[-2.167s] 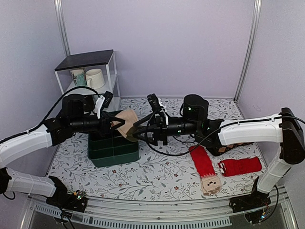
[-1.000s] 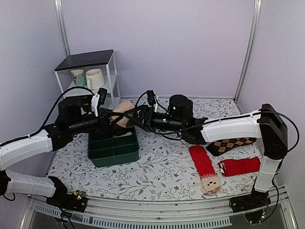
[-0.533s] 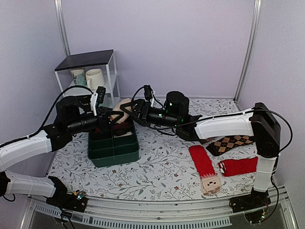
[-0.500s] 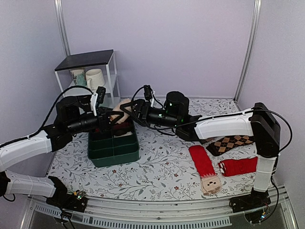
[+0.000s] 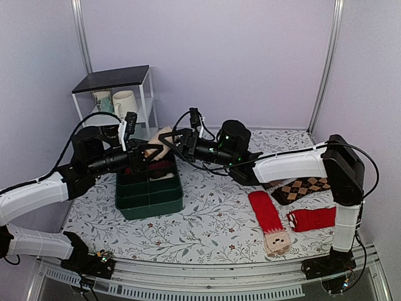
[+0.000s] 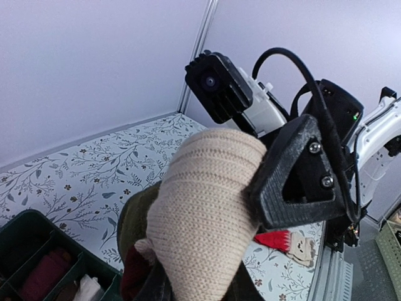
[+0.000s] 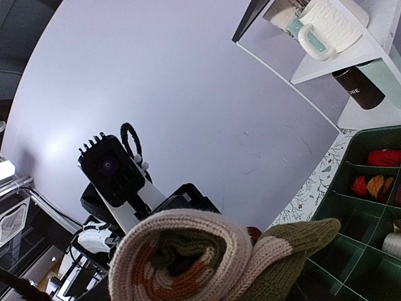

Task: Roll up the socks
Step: Roll a pair of socks, then move the storage box to the center of the board.

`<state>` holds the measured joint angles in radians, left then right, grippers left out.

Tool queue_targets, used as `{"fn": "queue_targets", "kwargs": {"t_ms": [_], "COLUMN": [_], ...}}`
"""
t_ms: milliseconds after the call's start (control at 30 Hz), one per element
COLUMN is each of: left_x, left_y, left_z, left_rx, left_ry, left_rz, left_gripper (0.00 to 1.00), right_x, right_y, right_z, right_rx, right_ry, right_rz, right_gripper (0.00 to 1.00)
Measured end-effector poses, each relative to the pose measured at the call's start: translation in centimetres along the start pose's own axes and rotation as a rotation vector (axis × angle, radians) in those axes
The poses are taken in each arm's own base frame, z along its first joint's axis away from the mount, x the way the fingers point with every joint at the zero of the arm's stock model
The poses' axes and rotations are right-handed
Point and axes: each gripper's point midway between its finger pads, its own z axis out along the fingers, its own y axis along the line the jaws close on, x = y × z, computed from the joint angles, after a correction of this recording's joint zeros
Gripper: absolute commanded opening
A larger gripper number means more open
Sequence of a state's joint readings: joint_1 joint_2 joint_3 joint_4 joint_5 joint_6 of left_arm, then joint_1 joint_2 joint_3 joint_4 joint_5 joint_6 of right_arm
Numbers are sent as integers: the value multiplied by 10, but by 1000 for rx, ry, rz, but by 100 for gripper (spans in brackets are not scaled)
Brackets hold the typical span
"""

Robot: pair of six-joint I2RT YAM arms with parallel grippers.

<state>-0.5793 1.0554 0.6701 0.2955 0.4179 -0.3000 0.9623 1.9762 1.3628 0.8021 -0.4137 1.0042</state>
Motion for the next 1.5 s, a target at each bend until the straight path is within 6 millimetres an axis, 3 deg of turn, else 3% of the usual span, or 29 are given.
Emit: {"fn": "queue_targets", "kwargs": {"t_ms": [333,600,767,833,900,933,967,1300,1500], "left_x": [-3,-9,-4,-3,-3,-2,-2,13,-9], "left_y": [0,-1,1,2,1,1,0,-9,-2], "left_z": [0,0,4,5,5,4,4,-5,-38], "left_rx": [4,8,13,18,22,26,29,60,-58], "left_ry": [-18,-43,-28,-25,-24,-22,-19,101,52], "left_rz": [-9,-4,-8,0,17,26,41,129,150], "left_gripper": [0,0,1,25,40,81,97,99,99], "right_x": [-2,-11,-10,-10,-9,-9,-8,-1,9], "right_y": [5,7,4,4,5,6,6,13,-4], "right_z": [6,9,8,8,8,8,7,8,2], "right_rx": [-48,-60,-63,-67,-73,-77,-81,-110,9], "right_ry": [5,-3,11,18,20,22,24,29,111], "right_rz": [-21,-77,-105,-118,-137,-143,-152,-226,-335], "right_gripper": [62,28,12,8,6,3,3,2,3]}}
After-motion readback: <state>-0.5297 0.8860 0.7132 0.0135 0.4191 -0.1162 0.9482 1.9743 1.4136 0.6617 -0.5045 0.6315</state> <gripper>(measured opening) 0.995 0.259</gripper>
